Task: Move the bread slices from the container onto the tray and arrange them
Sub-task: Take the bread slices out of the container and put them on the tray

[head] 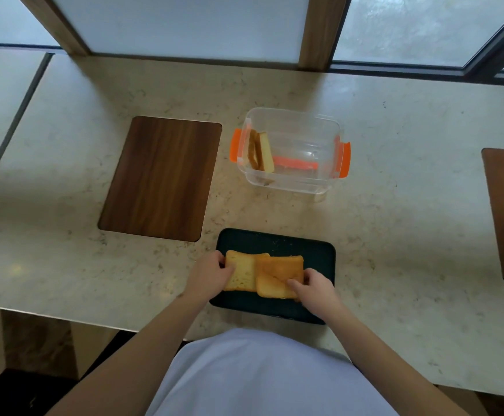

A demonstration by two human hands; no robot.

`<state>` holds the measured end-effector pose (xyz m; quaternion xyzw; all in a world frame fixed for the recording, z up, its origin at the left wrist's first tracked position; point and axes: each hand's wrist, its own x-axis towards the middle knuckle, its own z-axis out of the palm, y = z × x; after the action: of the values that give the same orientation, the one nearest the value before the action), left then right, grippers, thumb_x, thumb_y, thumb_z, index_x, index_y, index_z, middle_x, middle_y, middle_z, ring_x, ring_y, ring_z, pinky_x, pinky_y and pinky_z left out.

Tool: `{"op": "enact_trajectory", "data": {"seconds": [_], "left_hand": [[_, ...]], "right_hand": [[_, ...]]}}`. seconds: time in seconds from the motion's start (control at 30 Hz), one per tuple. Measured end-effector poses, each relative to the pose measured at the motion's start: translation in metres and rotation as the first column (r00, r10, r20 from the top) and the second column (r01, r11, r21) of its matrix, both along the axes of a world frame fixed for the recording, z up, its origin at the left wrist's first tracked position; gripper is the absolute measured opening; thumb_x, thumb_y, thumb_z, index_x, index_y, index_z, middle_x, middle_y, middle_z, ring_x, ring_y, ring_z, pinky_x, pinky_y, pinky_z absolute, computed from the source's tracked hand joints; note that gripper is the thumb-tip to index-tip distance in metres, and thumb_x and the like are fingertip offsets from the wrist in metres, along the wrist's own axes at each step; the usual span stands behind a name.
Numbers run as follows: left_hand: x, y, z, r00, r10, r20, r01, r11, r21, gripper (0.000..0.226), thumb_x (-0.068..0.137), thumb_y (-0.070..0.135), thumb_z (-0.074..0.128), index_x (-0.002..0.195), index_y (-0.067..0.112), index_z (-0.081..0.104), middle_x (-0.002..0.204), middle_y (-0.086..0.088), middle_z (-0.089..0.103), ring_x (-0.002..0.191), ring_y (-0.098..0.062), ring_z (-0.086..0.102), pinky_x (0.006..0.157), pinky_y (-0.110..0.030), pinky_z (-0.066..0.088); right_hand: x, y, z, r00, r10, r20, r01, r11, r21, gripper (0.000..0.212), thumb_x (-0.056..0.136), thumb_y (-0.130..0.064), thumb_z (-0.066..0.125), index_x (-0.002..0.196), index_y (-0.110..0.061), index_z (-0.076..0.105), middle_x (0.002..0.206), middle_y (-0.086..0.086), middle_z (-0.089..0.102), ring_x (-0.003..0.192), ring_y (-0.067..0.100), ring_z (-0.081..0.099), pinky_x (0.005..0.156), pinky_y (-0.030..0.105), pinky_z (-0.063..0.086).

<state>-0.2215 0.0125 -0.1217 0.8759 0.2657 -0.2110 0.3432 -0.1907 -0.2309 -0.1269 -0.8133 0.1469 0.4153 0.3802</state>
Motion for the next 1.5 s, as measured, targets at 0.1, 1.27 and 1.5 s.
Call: {"op": "enact_trajectory", "data": {"seconds": [0.1,1.27,1.5], "left_hand": [[-0.005,-0.001,0.002,0.989,-0.147,0.002,0.144,0.972,0.187,0.017,0.091,0.030,0.059,0.090,0.013,0.058,0.076,-0.001,0.060,0.069,-0.018,0.058,0.062,-0.036,0.047],[0.241,-0.026,0.138,0.939,0.315,-0.138,-0.344,0.867,-0.362,0.042,0.085,-0.015,0.051,0.121,0.004,0.061,0.119,-0.016,0.063,0.102,-0.027,0.064,0.072,-0.034,0.059],[0.242,-0.034,0.130,0.996,0.057,-0.061,-0.062,0.996,-0.071,0.053,0.088,0.000,0.055,0.140,0.006,0.047,0.120,-0.012,0.061,0.116,-0.030,0.059,0.091,-0.035,0.052]], "right_hand": [[0.001,-0.001,0.002,0.929,0.318,0.191,-0.258,0.923,-0.285,0.030,0.093,-0.050,0.058,0.092,-0.021,0.048,0.078,-0.003,0.062,0.063,0.013,0.060,0.051,0.029,0.045],[0.268,0.127,0.055,0.995,0.022,0.093,-0.027,0.999,0.046,0.039,0.083,-0.043,0.067,0.098,-0.007,0.069,0.093,0.009,0.070,0.080,0.024,0.063,0.058,0.031,0.048],[0.269,0.132,0.050,0.994,0.017,0.107,-0.031,0.992,0.123,0.029,0.083,-0.034,0.068,0.091,-0.009,0.055,0.072,0.007,0.059,0.063,0.020,0.053,0.054,0.032,0.042]]}}
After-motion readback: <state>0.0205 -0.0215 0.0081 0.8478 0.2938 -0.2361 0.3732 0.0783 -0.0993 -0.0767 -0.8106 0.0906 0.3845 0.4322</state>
